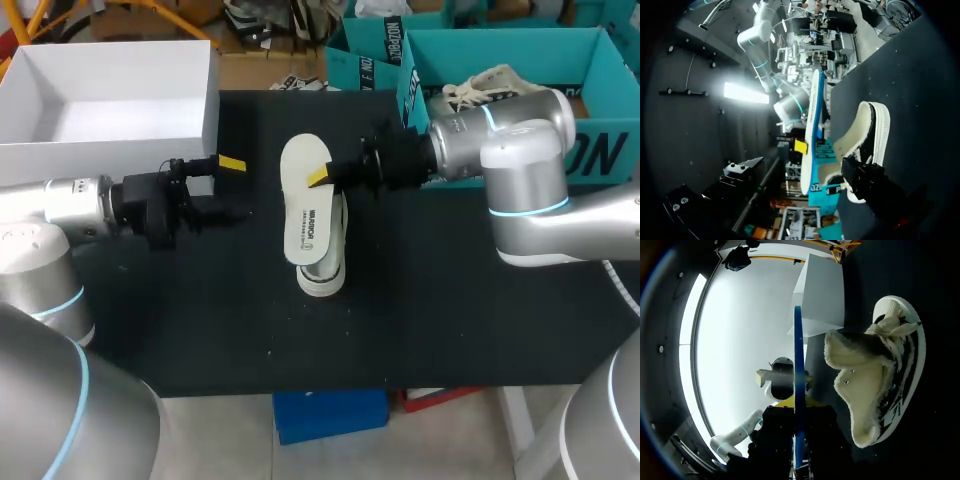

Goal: Take the shoe out of the shoebox, open the shoe tongue, remove and reinsert the insole, then place the shoe into the shoebox

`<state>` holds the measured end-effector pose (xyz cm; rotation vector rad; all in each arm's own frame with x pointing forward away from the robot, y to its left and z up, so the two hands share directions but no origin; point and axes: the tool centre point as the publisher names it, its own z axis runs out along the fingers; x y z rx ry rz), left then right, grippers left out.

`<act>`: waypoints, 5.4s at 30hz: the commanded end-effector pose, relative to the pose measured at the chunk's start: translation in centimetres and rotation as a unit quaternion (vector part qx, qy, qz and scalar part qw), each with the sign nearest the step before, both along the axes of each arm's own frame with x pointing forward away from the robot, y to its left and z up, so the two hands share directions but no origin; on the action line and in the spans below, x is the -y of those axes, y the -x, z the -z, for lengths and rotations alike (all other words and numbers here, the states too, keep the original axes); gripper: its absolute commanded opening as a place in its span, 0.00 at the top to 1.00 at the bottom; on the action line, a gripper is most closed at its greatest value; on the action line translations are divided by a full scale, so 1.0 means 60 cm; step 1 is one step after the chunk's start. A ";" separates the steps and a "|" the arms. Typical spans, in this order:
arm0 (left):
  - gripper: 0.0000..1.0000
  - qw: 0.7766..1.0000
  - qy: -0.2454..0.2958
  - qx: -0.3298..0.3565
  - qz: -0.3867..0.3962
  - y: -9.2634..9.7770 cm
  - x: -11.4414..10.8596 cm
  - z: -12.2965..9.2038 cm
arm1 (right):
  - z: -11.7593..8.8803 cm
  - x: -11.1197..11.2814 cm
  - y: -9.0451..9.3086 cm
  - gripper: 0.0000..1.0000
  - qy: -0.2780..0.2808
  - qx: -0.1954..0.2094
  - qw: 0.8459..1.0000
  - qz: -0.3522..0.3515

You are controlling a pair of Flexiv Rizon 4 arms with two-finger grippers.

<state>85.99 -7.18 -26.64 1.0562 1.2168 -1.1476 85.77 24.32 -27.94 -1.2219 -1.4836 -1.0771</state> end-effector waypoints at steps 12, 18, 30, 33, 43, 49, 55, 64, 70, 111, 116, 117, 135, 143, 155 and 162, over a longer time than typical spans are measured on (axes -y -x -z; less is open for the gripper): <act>0.00 1.000 0.020 0.008 -0.010 -0.020 0.058 0.018 | 0.000 -0.002 0.000 1.00 0.001 0.000 1.000 0.001; 0.11 1.000 0.017 0.001 -0.007 -0.017 0.079 0.020 | 0.000 -0.002 0.000 1.00 0.001 0.000 1.000 0.001; 0.43 1.000 0.021 0.000 0.002 -0.010 0.102 0.014 | 0.000 -0.002 0.000 1.00 0.001 0.000 1.000 0.001; 0.51 1.000 0.022 0.000 0.007 -0.009 0.108 0.013 | 0.000 -0.002 0.000 1.00 0.001 0.000 1.000 0.001; 0.52 1.000 0.021 -0.004 0.016 0.000 0.115 0.019 | 0.000 -0.002 0.000 1.00 0.001 0.000 1.000 0.001; 0.57 1.000 0.021 -0.009 0.018 -0.002 0.121 0.020 | 0.000 -0.002 0.000 1.00 0.001 0.000 1.000 0.001; 0.67 0.999 0.023 -0.006 0.023 0.002 0.128 0.017 | 0.000 -0.002 0.000 1.00 0.001 0.000 1.000 0.001; 1.00 0.999 0.019 -0.010 0.024 -0.001 0.139 0.024 | 0.000 -0.002 0.000 1.00 0.001 0.000 1.000 0.001; 1.00 1.000 0.015 -0.011 0.023 -0.001 0.142 0.025 | 0.000 -0.002 0.000 0.97 0.001 0.000 1.000 0.001; 1.00 0.960 -0.244 -0.122 0.061 0.171 -0.007 0.041 | -0.067 0.175 0.123 0.00 0.167 0.025 0.975 0.146; 1.00 0.956 -0.254 -0.122 0.076 0.194 -0.006 0.043 | -0.077 0.191 0.147 0.00 0.177 0.027 0.971 0.157; 1.00 0.955 -0.256 -0.124 0.082 0.199 -0.005 0.043 | -0.079 0.194 0.152 0.00 0.179 0.027 0.970 0.159; 1.00 0.933 -0.289 -0.133 0.170 0.251 0.035 0.054 | -0.099 0.216 0.195 0.00 0.200 0.028 0.963 0.181; 1.00 0.917 -0.293 -0.169 0.212 0.226 0.057 0.055 | -0.099 0.216 0.195 0.00 0.200 0.028 0.963 0.181; 1.00 0.897 -0.316 -0.191 0.245 0.185 0.097 0.082 | -0.099 0.216 0.195 0.00 0.200 0.028 0.963 0.181; 1.00 0.889 -0.329 -0.196 0.251 0.164 0.122 0.101 | -0.099 0.216 0.195 0.00 0.200 0.028 0.963 0.181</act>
